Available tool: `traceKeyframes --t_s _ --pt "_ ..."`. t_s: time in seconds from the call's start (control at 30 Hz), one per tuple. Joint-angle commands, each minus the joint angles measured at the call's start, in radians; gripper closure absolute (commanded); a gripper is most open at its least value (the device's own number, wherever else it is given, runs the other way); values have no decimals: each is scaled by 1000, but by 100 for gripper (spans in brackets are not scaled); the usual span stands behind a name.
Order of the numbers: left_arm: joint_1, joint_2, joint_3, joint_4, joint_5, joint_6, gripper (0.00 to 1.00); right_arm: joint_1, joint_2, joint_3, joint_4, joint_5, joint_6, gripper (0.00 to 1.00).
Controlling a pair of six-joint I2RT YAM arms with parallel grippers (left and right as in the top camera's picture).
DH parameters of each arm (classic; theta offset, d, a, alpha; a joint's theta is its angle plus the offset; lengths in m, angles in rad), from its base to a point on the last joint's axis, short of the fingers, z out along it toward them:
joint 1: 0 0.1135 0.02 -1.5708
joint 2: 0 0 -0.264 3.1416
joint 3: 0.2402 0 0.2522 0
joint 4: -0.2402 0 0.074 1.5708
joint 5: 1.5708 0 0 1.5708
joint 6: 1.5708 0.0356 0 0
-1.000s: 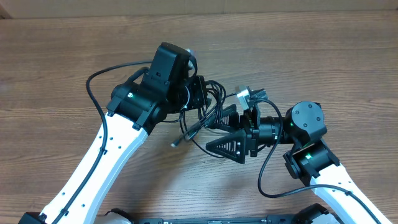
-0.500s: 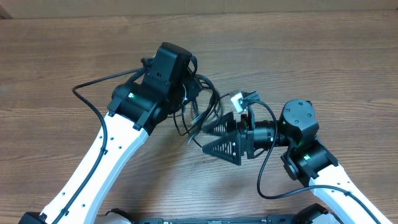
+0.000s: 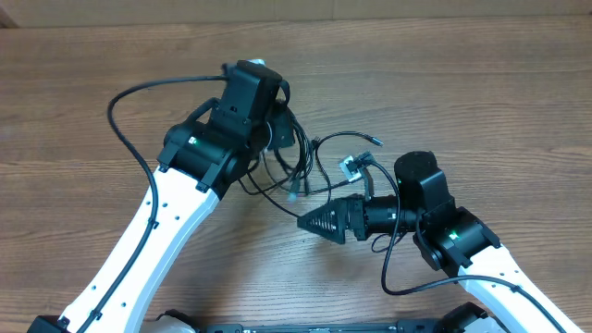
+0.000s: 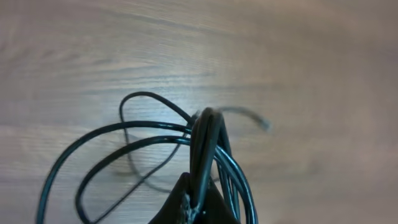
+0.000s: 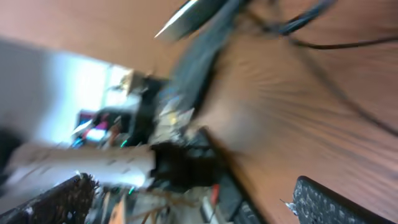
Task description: Untangle cables
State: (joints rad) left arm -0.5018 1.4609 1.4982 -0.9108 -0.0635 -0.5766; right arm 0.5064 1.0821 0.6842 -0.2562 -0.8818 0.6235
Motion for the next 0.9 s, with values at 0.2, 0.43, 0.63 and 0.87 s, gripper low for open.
traceKeyframes --t_s 0.2,0.43,0.63,0.87 --pt "4 -8 11 -94 382 719 96 2 -6 7 -32 280 -15 0" --pt "4 -8 11 -106 647 764 96 2 -6 7 -11 428 40 0" --pt "4 -19 11 -109 798 764 96 2 -6 7 -22 570 61 0" --pt "5 -67 12 -105 842 764 96 2 -6 7 -132 750 65 0"
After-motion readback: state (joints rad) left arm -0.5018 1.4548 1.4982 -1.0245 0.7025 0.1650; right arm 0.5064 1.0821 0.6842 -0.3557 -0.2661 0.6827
